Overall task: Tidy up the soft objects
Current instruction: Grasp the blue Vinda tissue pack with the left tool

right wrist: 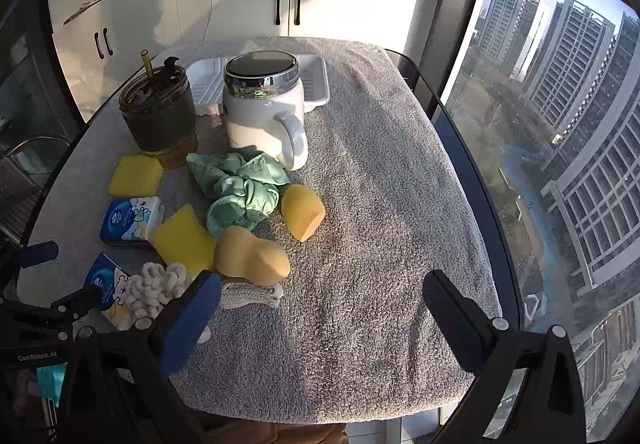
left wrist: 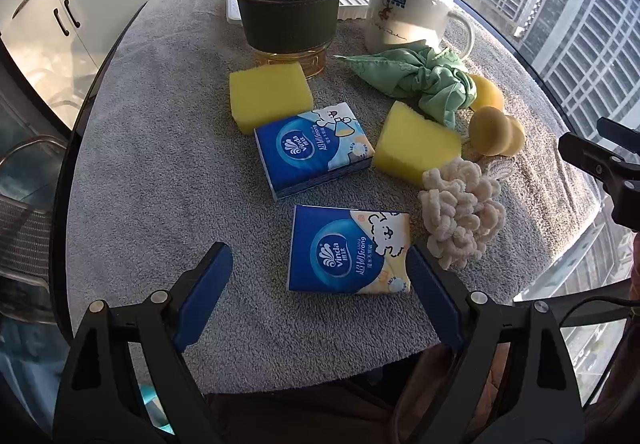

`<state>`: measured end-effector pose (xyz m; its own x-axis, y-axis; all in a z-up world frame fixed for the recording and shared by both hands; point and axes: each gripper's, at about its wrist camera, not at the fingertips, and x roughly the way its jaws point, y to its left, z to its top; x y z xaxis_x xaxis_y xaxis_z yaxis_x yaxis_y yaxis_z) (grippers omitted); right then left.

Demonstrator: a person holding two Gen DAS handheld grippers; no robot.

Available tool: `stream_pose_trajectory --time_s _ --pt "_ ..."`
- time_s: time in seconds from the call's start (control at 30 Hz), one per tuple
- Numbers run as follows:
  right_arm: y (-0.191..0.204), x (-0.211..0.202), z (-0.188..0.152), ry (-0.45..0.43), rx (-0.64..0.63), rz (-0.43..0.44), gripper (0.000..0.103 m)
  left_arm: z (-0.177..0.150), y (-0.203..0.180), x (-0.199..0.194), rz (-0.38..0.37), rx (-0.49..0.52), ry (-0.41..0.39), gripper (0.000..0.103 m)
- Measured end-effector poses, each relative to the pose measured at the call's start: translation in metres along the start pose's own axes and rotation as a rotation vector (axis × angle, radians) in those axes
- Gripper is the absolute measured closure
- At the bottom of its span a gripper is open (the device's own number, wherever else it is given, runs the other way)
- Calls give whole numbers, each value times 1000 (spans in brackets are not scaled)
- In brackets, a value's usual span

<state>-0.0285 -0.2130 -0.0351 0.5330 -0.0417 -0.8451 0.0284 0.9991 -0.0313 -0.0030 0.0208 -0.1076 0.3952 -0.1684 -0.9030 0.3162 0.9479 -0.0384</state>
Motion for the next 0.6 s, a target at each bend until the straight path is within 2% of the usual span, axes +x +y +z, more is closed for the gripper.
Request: stream_pose_trajectory --time_s 0.13,0.2,0.33,0.37,0.43,0.5,0.53,0.6 --pt "0 14 -15 39 21 75 8 -14 -3 12 -13 9 8 15" --pt "3 16 -22 40 18 110 8 -16 -7 15 -32 8 -9 15" --pt "16 14 -31 11 -19 135 8 -16 -9 28 -20 -24 -20 15" --pt "19 12 -31 8 -26 144 8 -14 -10 35 -10 -35 -16 15" --pt "24 13 -33 9 -34 158 8 -15 -9 36 22 -51 -58 15" --pt "29 17 -34 17 -38 171 8 -16 -9 37 54 -59 -86 22" --pt "32 19 -34 17 -43 179 8 -19 -7 34 67 -63 -105 30" --pt "39 23 -35 26 -46 196 8 -20 -2 34 74 -65 -126 30"
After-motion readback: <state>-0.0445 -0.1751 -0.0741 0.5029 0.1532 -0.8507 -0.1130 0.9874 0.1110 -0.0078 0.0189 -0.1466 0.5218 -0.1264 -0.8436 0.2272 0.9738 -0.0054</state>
